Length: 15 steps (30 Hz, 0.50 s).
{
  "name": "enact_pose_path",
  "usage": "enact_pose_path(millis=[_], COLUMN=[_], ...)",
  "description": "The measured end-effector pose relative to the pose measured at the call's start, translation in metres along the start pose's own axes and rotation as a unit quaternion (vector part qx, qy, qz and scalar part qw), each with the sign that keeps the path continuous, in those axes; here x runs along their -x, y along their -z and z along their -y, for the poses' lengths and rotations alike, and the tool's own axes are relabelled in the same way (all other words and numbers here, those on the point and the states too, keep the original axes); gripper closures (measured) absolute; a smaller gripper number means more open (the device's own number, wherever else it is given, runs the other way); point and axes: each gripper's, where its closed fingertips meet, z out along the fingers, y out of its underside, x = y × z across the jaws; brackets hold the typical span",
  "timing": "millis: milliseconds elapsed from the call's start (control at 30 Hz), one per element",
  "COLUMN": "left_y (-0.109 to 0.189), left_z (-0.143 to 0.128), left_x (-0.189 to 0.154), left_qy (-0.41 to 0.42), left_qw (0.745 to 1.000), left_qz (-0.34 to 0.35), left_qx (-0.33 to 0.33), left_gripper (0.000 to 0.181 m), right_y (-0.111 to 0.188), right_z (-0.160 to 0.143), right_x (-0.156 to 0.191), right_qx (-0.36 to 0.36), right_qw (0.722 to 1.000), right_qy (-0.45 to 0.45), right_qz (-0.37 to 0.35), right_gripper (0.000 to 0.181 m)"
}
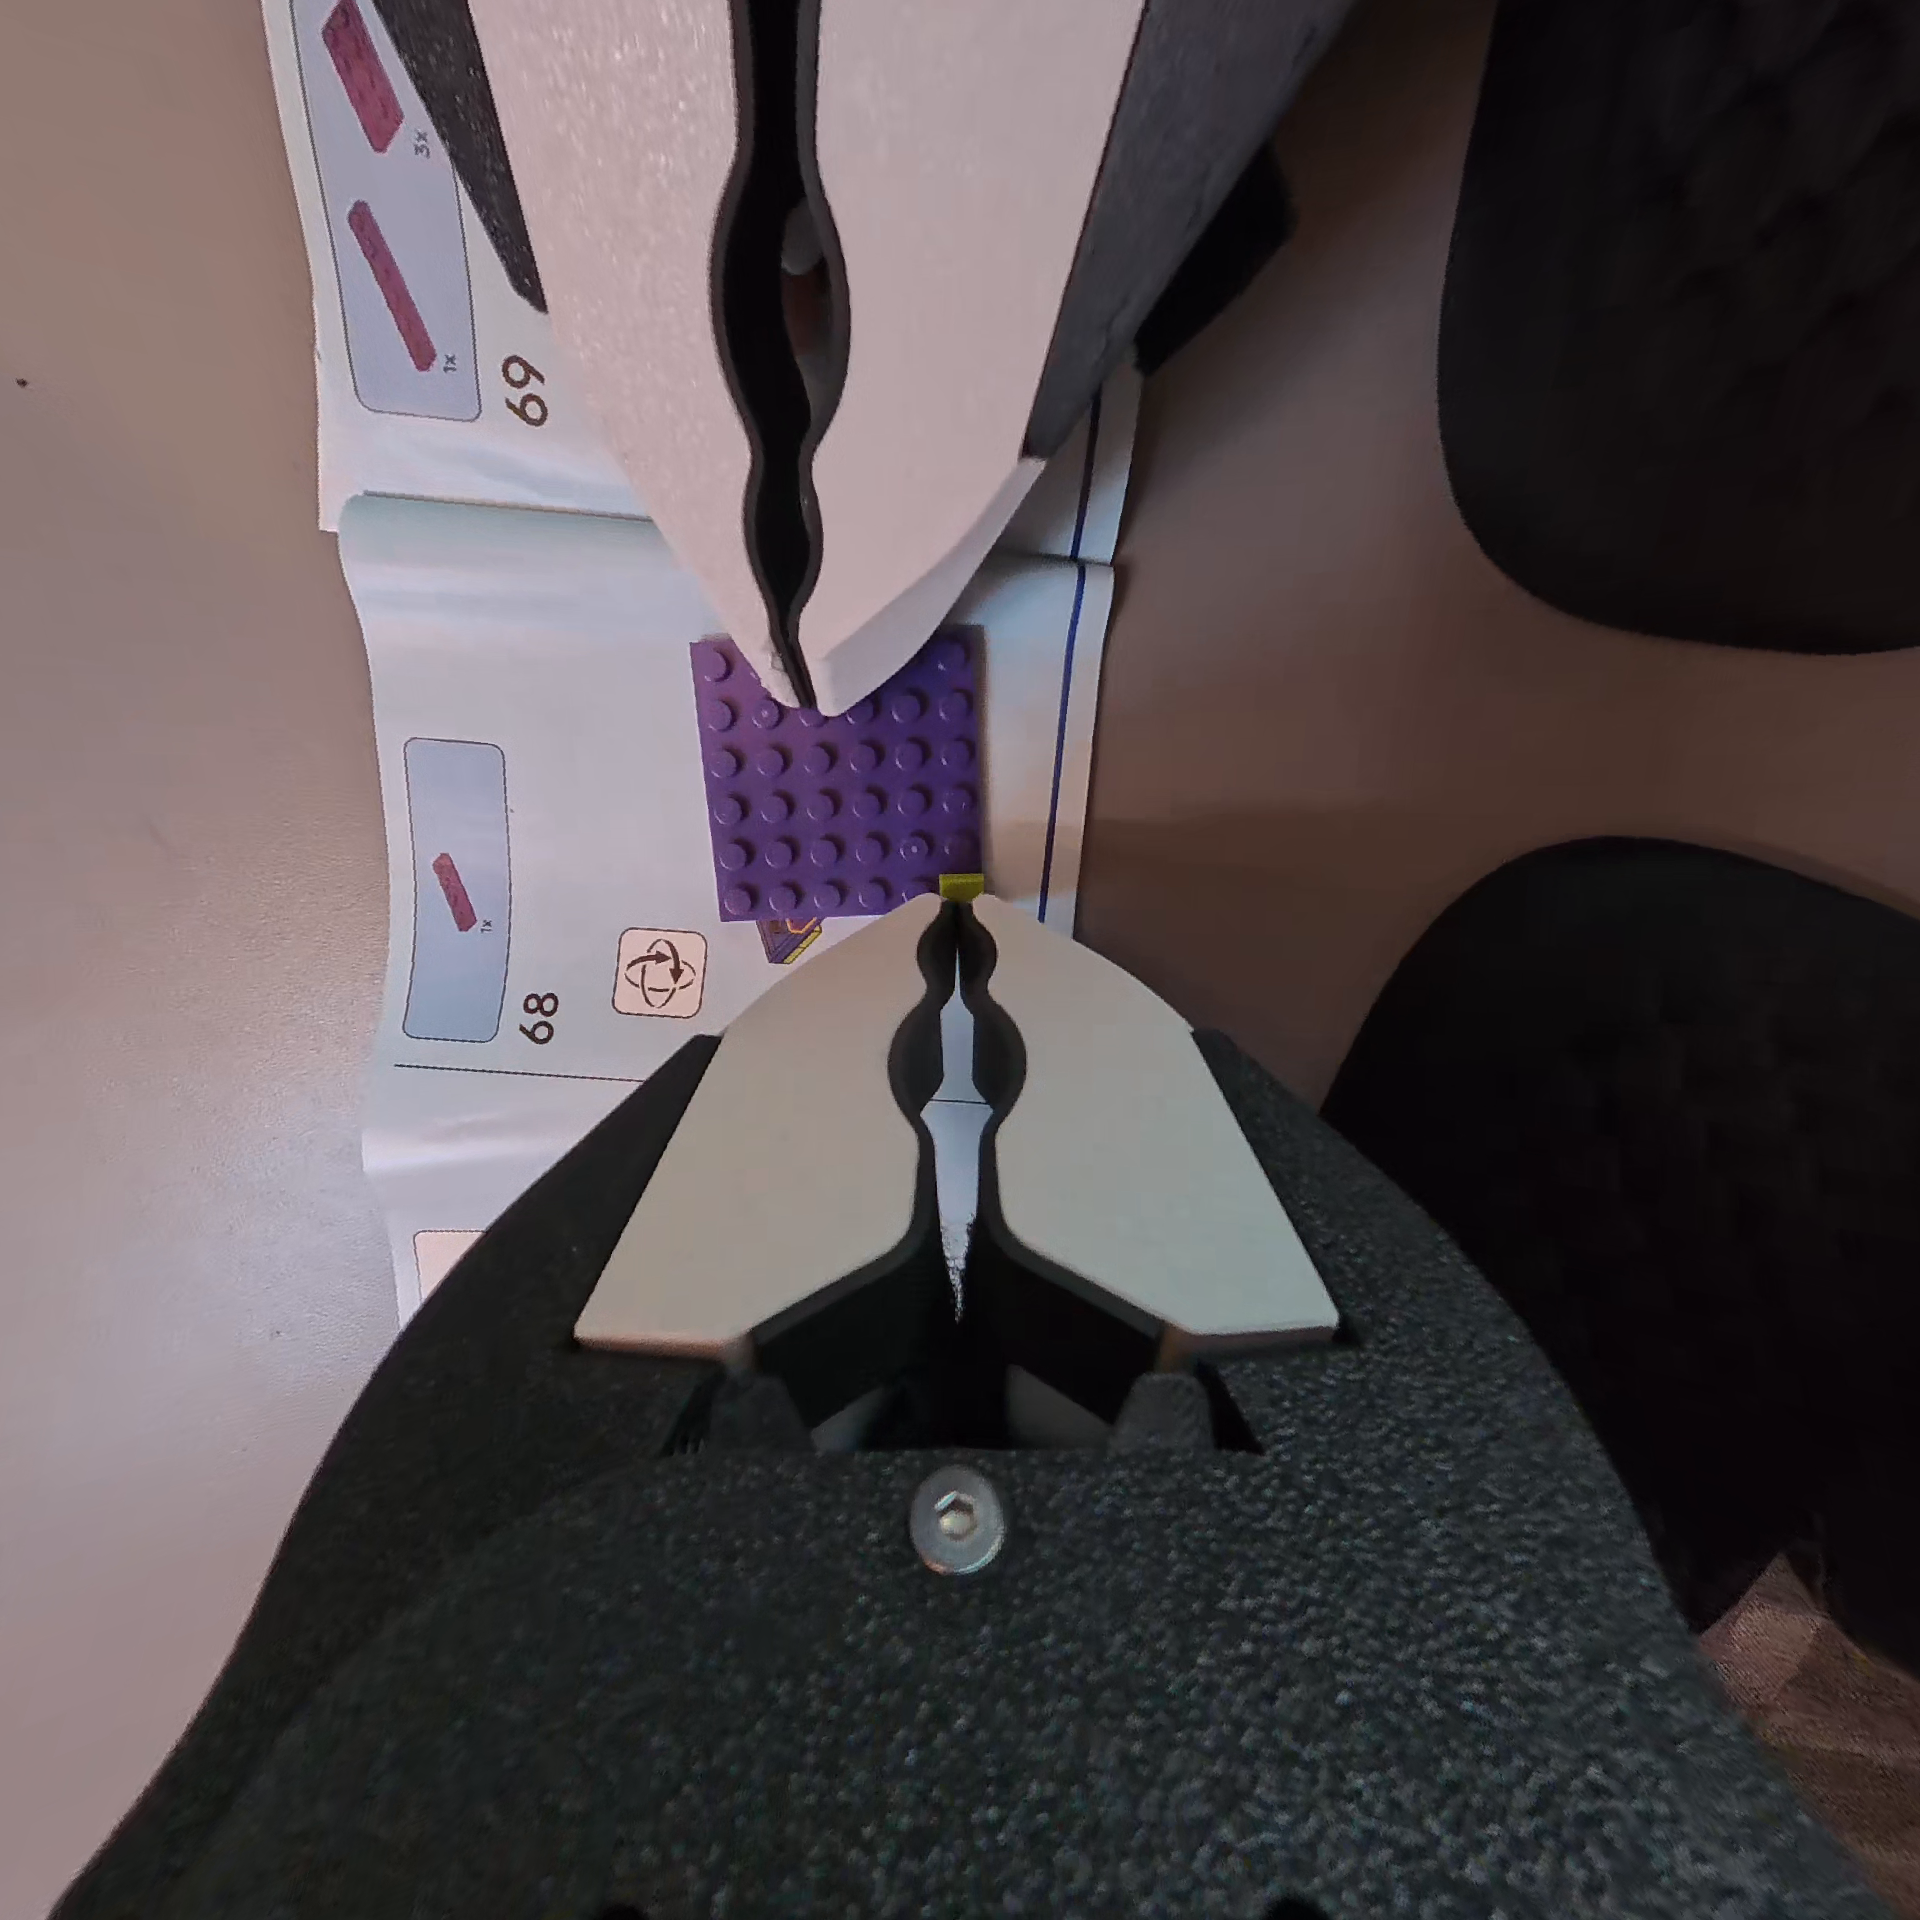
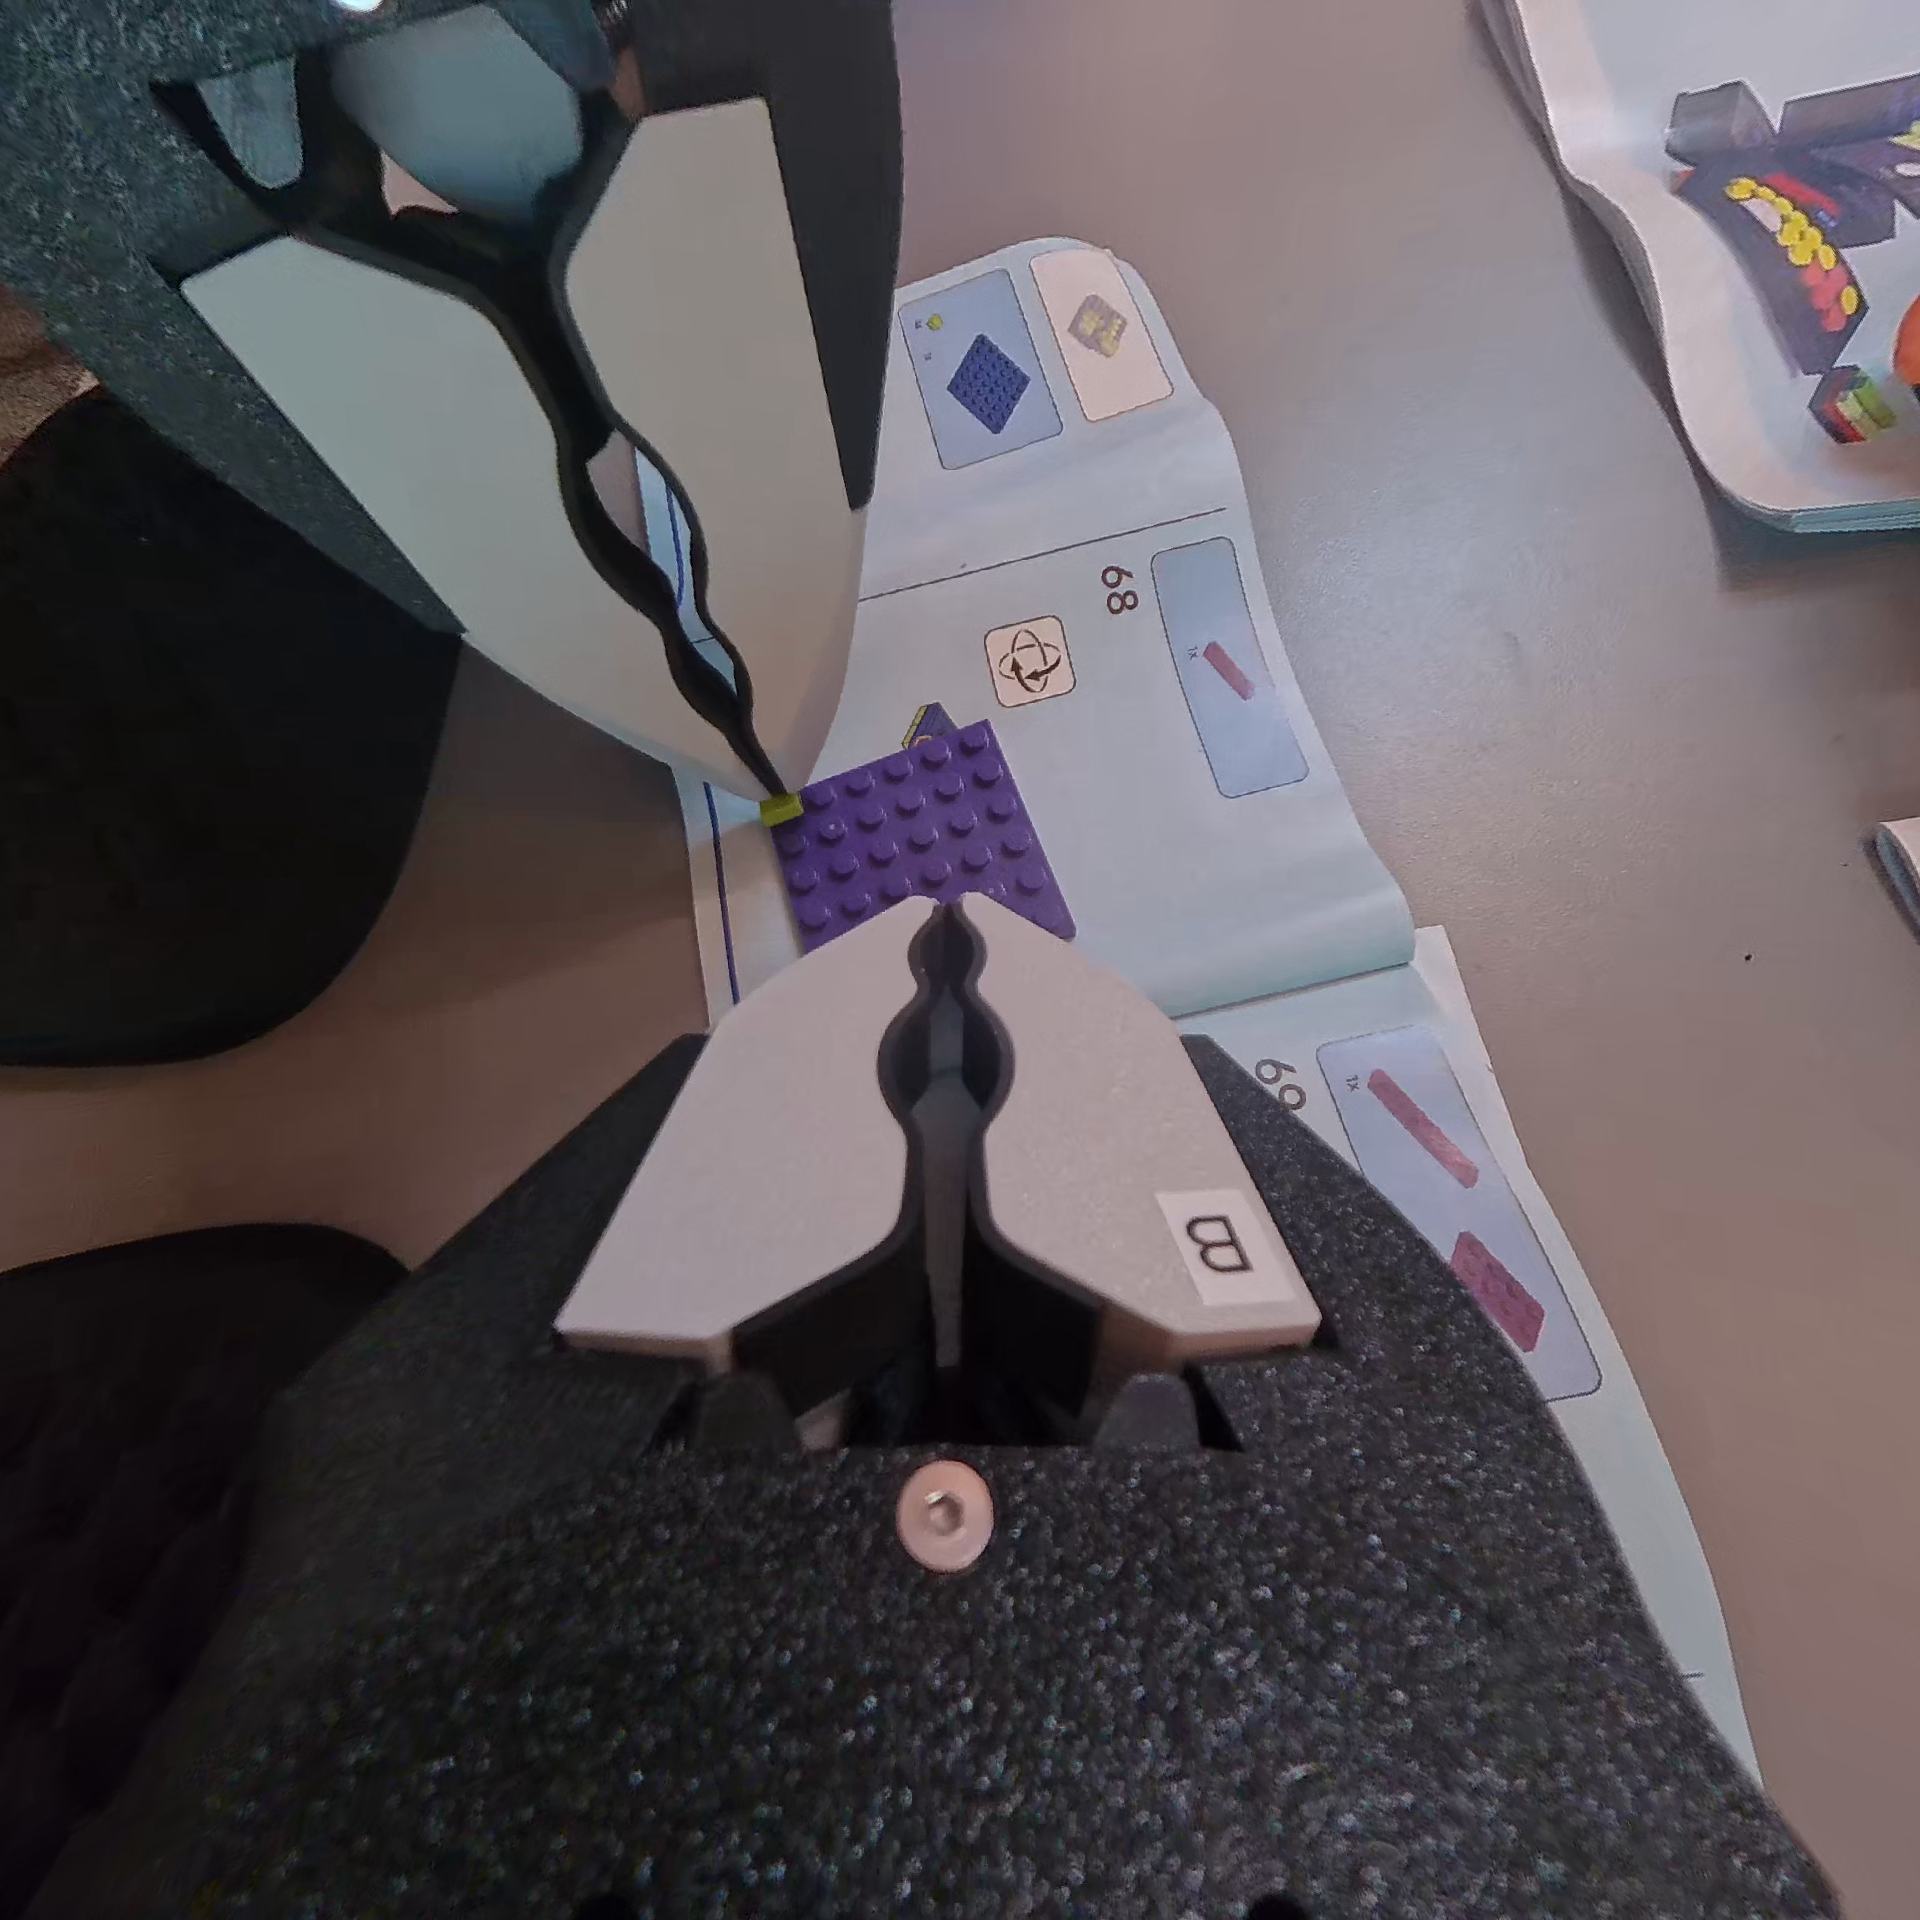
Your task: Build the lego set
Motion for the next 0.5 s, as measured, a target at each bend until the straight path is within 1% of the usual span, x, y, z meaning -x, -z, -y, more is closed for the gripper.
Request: enact_pose_path(millis=[167, 500], left_y=[-0.0003, -0.0010], left_z=[0.0055, 0.0062], left_x=[0.0005, 0.0014], left_qy=[-0.014, -0.005], left_qw=[1.000, 1.000], left_qz=[0.005, -0.018], left_qx=[-0.001, -0.012], left_gripper=[0.181, 0.181], right_y=[-0.0001, -0.0002], right_z=[0.0000, -0.0002], right_x=[0.0001, 0.0001], right_qx=[0.000, 0.001], right_qw=[1.000, 1.000], right_qy=[0.001, 0.000], right_qz=[-0.001, -0.001], right_gripper=[0.181, 0.181])
